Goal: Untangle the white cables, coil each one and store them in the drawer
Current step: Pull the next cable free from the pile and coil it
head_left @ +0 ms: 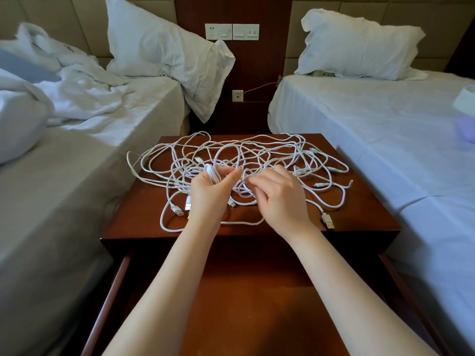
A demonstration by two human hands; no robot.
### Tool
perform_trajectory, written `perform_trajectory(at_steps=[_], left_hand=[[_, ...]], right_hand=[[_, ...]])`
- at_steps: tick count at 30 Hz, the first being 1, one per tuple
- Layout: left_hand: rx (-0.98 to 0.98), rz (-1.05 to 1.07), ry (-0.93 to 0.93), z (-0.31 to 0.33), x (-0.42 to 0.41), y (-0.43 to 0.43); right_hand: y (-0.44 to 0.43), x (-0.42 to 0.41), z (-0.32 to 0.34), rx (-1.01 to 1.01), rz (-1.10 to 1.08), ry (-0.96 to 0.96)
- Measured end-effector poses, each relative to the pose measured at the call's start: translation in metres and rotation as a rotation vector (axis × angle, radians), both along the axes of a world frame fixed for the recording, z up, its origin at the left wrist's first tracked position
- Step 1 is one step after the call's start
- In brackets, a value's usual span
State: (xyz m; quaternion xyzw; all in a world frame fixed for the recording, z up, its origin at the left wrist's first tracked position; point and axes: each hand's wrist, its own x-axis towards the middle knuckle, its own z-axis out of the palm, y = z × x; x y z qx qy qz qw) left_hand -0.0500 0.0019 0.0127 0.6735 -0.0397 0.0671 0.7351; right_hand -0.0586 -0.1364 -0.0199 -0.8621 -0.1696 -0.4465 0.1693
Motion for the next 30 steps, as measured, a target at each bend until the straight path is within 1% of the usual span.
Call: perform_trajectory(at_steps=[3,7,8,11,14,16,19,20,21,23,25,27,30], left_hand=[[-0.011,0.02,-0.054,0.003,-0.001,0.001],[-0.052,0.038,-0.115,0.009,-0.001,0.007],[-0.085,0.036,-0.129,0.012,-0.002,0.008],[-0.285,0.008,-0.173,0.022,-0.001,0.016],[-0.355,0.016,-0.257,0.032,-0.001,0.026],[-0.39,0.057,-0.284,0.034,0.0,0.031],[-0.388,0.126,-0.246,0.03,0.006,0.035],[-0.337,0.169,-0.237,0.027,0.008,0.035],[-0.236,0.233,-0.24,0.023,0.01,0.035],[0.059,0.36,-0.264,0.015,0.013,0.035],[0.304,0.411,-0.275,0.009,0.013,0.035],[0.44,0.349,-0.266,0.004,0.013,0.034],[0.503,0.166,-0.194,0.002,0.01,0.027]], right_hand=[[0.003,0.0,-0.005,0.051,0.016,0.089],[0.007,0.004,-0.015,0.101,-0.042,0.235],[0.007,0.006,-0.015,0.126,-0.071,0.256],[-0.002,0.016,-0.014,0.233,-0.138,0.313],[-0.017,0.022,-0.014,0.34,-0.195,0.381],[-0.019,0.023,-0.015,0.316,-0.233,0.402],[-0.017,0.021,-0.014,0.293,-0.179,0.348],[-0.017,0.021,-0.014,0.293,-0.159,0.329],[-0.017,0.02,-0.014,0.29,-0.149,0.318],[-0.017,0.019,-0.013,0.237,-0.164,0.283],[-0.015,0.019,-0.015,0.107,-0.184,0.222],[-0.012,0.019,-0.017,-0.019,-0.196,0.171],[-0.011,0.019,-0.019,-0.117,-0.215,0.12]])
